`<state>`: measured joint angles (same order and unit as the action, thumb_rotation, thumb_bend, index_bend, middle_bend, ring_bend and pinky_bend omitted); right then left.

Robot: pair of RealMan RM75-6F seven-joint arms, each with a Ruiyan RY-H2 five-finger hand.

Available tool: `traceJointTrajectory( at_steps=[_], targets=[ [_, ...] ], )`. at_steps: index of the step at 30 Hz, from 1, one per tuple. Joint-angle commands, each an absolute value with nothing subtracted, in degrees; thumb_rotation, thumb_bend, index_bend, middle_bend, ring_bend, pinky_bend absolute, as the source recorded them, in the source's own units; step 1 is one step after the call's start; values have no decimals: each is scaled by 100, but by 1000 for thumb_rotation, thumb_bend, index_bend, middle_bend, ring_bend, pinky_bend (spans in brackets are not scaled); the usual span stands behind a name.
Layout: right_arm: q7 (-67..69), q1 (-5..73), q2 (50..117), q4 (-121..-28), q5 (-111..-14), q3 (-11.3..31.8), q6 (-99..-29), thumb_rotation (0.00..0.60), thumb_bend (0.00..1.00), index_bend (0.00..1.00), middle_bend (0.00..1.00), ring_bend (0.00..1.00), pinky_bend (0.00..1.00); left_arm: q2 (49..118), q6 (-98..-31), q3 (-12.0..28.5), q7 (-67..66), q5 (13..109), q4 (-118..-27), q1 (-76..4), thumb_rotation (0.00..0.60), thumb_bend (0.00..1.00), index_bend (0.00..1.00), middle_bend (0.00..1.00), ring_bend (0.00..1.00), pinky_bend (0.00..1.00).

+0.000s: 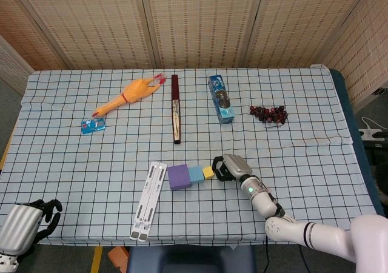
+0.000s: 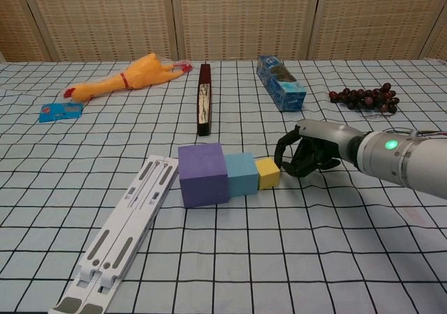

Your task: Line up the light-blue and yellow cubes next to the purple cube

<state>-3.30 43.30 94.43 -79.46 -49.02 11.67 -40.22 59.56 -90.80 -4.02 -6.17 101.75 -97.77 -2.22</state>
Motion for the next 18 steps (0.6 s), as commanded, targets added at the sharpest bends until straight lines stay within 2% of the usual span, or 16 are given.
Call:
traceJointTrajectory(
  at_steps=[1, 18],
  targets=[
    [-313, 4330, 9449, -7943, -4898, 1159, -4018, 600, 481, 530, 941, 1000, 1000, 5956, -9080, -403, -617, 10180, -9776, -223, 600, 464, 522, 709, 636, 841],
    [-74, 4271, 9434, -7917, -5181, 1118, -4050, 600, 483, 525, 941, 1000, 1000, 5954, -9091, -402, -594, 10189, -9761, -224, 600, 465, 522, 709, 636, 841]
  ],
)
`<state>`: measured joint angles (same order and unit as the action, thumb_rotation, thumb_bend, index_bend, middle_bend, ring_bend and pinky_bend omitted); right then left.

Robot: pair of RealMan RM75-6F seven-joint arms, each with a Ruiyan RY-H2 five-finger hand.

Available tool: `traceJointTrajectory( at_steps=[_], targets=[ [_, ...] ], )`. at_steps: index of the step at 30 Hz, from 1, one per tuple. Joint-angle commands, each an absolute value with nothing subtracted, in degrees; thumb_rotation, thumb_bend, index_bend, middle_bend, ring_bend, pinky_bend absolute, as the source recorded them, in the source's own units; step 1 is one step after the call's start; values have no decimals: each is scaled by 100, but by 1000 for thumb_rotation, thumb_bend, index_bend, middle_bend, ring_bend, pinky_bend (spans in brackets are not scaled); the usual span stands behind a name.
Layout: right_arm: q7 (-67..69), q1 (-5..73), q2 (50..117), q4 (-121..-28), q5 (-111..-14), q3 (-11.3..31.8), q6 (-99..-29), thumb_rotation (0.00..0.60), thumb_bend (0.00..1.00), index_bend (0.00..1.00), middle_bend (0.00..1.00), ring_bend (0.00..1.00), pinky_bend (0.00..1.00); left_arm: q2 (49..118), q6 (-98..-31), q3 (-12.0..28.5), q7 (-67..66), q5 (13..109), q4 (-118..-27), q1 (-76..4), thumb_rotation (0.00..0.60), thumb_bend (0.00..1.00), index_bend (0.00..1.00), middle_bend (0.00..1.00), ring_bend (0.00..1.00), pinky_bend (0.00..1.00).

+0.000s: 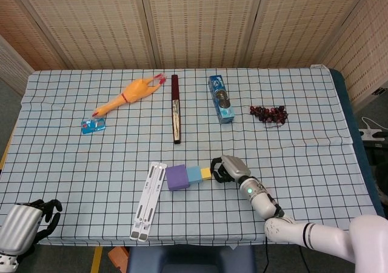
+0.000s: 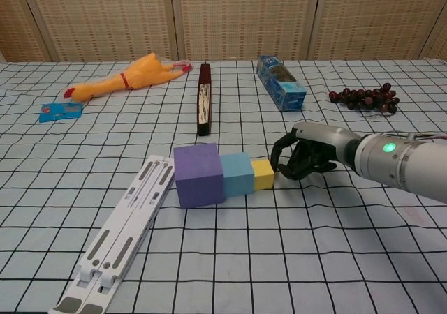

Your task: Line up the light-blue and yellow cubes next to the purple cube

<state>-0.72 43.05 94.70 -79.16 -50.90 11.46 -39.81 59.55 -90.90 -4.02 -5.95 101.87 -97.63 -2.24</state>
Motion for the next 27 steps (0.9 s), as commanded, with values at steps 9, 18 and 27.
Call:
traceJointTrajectory(
  at_steps=[9, 18, 27],
  targets=[
    [-1048, 3487, 8377, -8937, -6763, 343, -5883, 600, 263, 443, 909, 877, 1000, 5964, -9060, -393, -558, 10147, -9731, -236, 600, 465, 522, 709, 637, 841],
    [-1976, 2306, 7611, -9380, -8130, -371, -8142, 600, 78, 426, 642, 585, 912, 6006, -8913, -354, -575, 9994, -9701, -288, 600, 465, 519, 707, 636, 841],
    [-2155, 1120, 7288, -9024, -7964, -426, -9372, 600, 41, 330, 407, 353, 637, 6037, -8760, -372, -725, 9949, -9769, -336, 600, 465, 514, 704, 636, 840]
  ],
)
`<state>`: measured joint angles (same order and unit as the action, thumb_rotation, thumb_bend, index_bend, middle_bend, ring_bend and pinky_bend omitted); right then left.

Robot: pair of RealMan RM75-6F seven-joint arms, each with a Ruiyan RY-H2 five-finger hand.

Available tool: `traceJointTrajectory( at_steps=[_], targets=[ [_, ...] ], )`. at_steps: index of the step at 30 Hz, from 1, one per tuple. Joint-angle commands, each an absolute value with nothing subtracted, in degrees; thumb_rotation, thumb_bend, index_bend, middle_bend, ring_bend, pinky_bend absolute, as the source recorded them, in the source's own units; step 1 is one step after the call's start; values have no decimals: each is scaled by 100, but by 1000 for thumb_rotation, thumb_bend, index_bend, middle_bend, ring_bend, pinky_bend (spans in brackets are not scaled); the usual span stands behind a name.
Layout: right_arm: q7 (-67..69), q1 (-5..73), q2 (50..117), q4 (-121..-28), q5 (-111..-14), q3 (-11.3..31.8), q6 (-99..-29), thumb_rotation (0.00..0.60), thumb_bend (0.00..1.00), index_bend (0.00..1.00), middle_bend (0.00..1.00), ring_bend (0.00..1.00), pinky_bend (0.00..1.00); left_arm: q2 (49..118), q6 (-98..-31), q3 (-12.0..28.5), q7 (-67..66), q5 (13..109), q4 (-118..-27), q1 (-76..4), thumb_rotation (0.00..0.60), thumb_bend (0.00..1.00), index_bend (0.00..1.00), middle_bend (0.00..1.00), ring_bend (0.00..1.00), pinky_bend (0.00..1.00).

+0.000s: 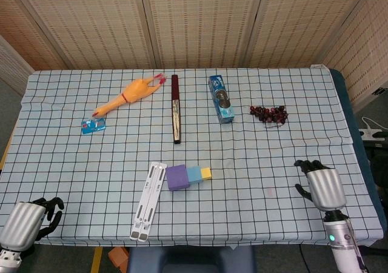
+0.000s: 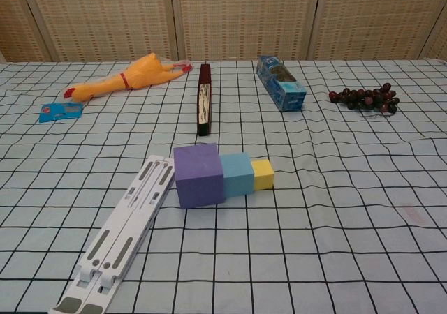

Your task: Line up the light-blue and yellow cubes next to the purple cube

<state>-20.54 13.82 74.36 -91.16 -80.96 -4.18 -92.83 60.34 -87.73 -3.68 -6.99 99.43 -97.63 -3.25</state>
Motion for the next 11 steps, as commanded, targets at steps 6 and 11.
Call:
traceJointTrajectory(
  at_steps=[6, 11],
  targets=[
    [-2105, 1014, 7303, -8906, -7885, -281, -9201, 600, 41, 314, 360, 293, 559, 6041, -8693, -364, -746, 9871, -9779, -355, 600, 464, 514, 705, 637, 840],
    [-2253, 946, 7320, -8858, -7890, -228, -9074, 600, 40, 312, 340, 270, 535, 6049, -8716, -364, -760, 9877, -9771, -350, 600, 463, 514, 705, 637, 840]
  ],
)
